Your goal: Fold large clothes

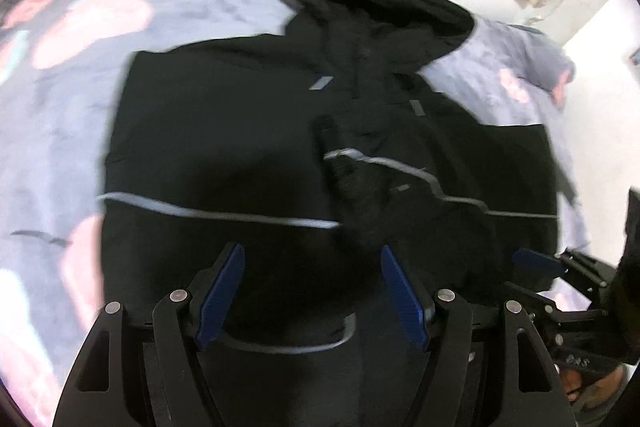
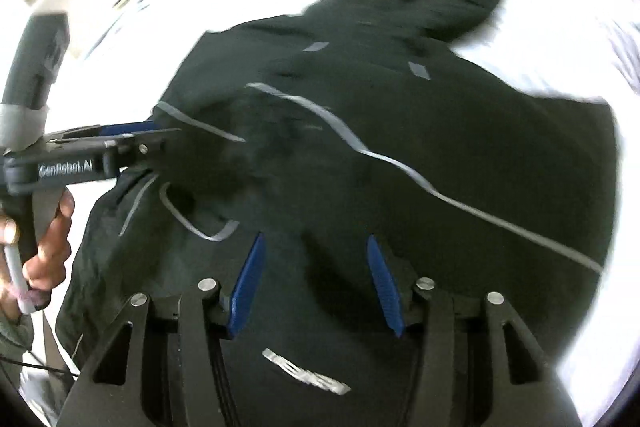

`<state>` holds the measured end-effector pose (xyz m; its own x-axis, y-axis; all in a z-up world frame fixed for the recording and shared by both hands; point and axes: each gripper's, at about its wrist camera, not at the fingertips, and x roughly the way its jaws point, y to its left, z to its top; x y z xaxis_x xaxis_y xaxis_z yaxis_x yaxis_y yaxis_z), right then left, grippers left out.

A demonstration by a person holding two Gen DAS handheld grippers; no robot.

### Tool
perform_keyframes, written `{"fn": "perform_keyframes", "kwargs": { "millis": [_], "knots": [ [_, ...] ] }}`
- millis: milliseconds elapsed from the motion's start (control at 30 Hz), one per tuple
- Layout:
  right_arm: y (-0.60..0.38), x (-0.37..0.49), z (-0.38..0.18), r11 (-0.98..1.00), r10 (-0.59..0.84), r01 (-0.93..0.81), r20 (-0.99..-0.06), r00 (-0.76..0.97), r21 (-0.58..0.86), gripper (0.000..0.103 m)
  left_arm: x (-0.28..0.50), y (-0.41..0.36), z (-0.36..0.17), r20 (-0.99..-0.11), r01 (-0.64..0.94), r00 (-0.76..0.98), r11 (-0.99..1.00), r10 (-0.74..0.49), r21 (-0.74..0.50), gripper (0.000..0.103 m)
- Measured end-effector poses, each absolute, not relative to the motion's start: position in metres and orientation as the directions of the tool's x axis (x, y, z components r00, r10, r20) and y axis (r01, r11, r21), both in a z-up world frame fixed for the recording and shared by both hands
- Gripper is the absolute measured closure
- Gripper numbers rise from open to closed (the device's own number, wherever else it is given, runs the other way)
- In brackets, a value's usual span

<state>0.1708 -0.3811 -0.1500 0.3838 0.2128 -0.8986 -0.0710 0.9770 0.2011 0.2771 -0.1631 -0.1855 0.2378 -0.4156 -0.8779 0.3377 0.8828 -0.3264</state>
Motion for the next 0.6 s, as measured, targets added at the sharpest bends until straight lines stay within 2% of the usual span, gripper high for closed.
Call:
{"fn": "perform_keyframes", "kwargs": {
  "millis": [133,267,300,333,433,600],
  "knots": [
    [-0.428,0.162,-0.15,0.971,0.169,0.09,-0.904,0.393,0.221,0.048,0.294,-0.185,-0.199,-0.848,0.339,0.186,0.843,-0.496,-0.419,0.031],
    [-0.451,0.156,-0.146,0.959,0.156,0.159,-0.903,0.401,0.236,0.048,0.313,-0.204,-0.218,-0.867,0.323,0.173,0.858,-0.468,-0.399,0.033],
    [-0.45,0.155,-0.146,0.962,0.146,0.155,-0.904,0.401,0.224,0.048,0.316,-0.208,-0.221,-0.869,0.332,0.172,0.858,-0.463,-0.392,0.054],
    [-0.449,0.155,-0.145,0.966,0.136,0.149,-0.906,0.401,0.211,0.048,0.317,-0.212,-0.223,-0.873,0.343,0.162,0.856,-0.46,-0.387,0.084],
    [-0.443,0.154,-0.146,0.974,0.125,0.126,-0.912,0.392,0.188,0.048,0.315,-0.213,-0.211,-0.865,0.373,0.205,0.853,-0.459,-0.364,0.085],
    [-0.445,0.159,-0.144,0.974,0.129,0.122,-0.907,0.402,0.192,0.048,0.311,-0.172,-0.146,-0.777,0.359,0.362,0.846,-0.515,-0.394,0.086]
  ]
}}
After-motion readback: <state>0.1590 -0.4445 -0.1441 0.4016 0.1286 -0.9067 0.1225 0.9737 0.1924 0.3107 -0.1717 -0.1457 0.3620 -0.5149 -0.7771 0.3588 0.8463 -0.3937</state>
